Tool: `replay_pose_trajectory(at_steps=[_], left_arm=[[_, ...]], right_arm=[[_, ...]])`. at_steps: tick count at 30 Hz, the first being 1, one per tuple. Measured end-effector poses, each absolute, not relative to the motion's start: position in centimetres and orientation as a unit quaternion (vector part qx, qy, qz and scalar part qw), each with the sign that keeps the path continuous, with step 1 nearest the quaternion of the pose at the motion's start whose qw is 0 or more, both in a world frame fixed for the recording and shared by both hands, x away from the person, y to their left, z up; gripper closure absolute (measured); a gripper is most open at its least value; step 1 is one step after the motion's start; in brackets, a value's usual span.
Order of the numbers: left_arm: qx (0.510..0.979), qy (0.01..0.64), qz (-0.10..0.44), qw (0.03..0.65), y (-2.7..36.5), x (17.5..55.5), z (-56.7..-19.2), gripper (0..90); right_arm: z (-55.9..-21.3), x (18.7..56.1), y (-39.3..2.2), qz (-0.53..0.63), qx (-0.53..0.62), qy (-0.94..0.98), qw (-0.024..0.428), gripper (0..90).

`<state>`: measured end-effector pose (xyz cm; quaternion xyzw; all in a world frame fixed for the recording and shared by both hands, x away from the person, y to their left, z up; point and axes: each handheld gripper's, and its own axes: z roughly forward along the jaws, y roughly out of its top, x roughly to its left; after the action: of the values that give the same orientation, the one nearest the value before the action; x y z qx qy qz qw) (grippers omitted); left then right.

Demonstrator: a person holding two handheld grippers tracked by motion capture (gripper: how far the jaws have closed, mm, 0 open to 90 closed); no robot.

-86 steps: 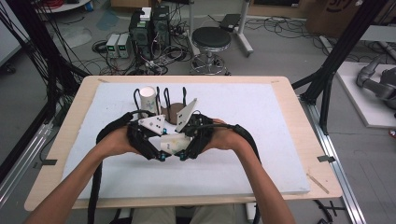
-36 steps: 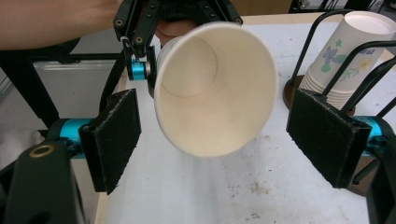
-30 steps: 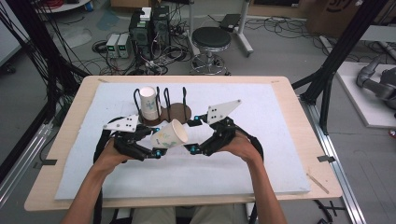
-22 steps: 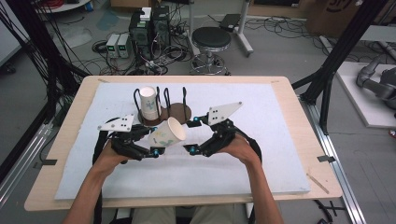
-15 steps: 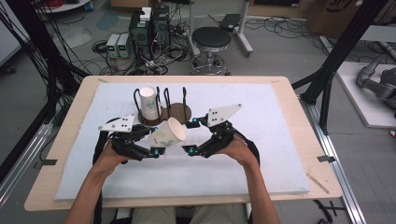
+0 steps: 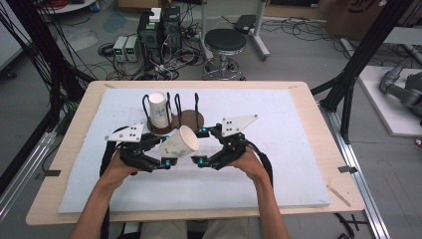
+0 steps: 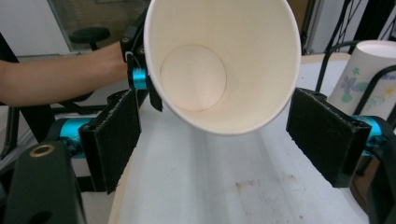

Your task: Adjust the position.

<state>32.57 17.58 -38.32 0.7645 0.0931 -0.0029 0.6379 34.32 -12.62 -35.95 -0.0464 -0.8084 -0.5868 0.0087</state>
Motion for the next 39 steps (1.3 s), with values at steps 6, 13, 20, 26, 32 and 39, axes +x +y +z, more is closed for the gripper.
replay_pose_trajectory(at_steps=[6, 13, 20, 26, 32, 39], left_arm=[[0.767, 0.084, -0.005, 0.636, 17.0, 32.6, -38.3, 36.5], [0.766, 0.076, -0.008, 0.638, 16.4, 32.5, -38.2, 36.5], [0.770, 0.069, -0.011, 0.634, 15.9, 32.4, -38.2, 36.5], [0.770, 0.065, -0.014, 0.635, 15.6, 32.3, -38.1, 36.5], [0.771, 0.063, -0.015, 0.633, 15.5, 32.3, -38.1, 36.5], [0.772, 0.059, -0.018, 0.633, 15.2, 32.3, -38.0, 36.5]], right_arm=[[-36.1, 34.4, -12.2, -0.593, -0.043, -0.804, 0.013, 18.2], [-36.0, 34.3, -12.1, -0.607, -0.036, -0.793, 0.026, 18.2], [-36.1, 34.4, -11.7, -0.607, -0.031, -0.793, 0.027, 18.2], [-36.1, 34.4, -11.5, -0.610, -0.027, -0.791, 0.032, 18.2], [-36.1, 34.4, -11.4, -0.610, -0.026, -0.791, 0.034, 18.2], [-36.1, 34.5, -11.3, -0.614, -0.022, -0.788, 0.037, 18.5]])
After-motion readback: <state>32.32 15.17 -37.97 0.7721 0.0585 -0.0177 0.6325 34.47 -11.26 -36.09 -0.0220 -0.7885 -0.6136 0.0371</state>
